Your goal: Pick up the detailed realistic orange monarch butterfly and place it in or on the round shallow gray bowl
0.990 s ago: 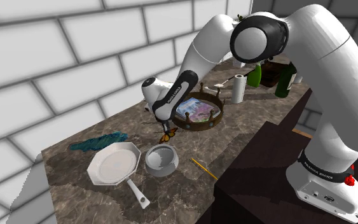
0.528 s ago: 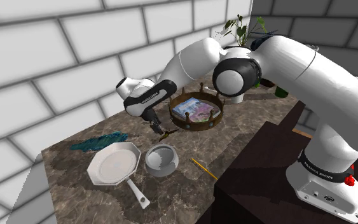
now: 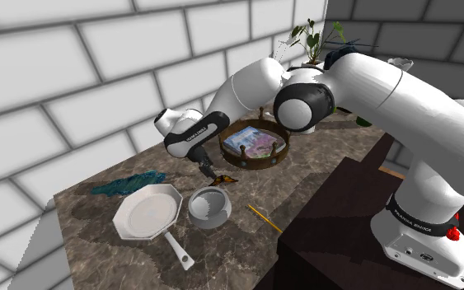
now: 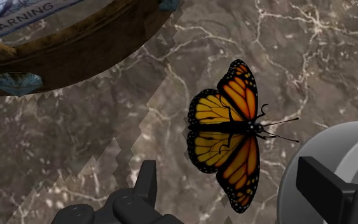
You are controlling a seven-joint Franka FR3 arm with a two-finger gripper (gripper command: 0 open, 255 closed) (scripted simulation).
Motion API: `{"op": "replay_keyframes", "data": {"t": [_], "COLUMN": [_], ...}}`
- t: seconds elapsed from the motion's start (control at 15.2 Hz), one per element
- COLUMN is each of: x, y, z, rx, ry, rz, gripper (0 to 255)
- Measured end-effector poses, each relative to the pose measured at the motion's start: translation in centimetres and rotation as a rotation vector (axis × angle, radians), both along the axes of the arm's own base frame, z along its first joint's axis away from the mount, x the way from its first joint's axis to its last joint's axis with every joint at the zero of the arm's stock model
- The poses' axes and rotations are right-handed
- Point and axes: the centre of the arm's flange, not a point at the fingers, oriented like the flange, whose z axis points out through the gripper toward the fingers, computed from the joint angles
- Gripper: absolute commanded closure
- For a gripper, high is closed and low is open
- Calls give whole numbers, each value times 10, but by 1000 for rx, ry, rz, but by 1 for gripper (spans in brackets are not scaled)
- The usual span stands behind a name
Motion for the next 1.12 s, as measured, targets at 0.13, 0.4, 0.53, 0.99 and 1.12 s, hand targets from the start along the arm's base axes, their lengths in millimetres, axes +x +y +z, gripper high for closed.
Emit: {"op": "replay_keyframes", "data": {"t": [0.13, 0.4, 0.53, 0.99, 1.12], "x": [0, 0, 0, 0, 0], "y": [-1, -1, -1, -1, -1], "z": [-2, -2, -2, -2, -2], "rx": [0, 0, 0, 0, 0], "ry": [0, 0, 0, 0, 0], "rz": [0, 0, 0, 0, 0], "gripper": [0, 0, 255, 255, 0]}}
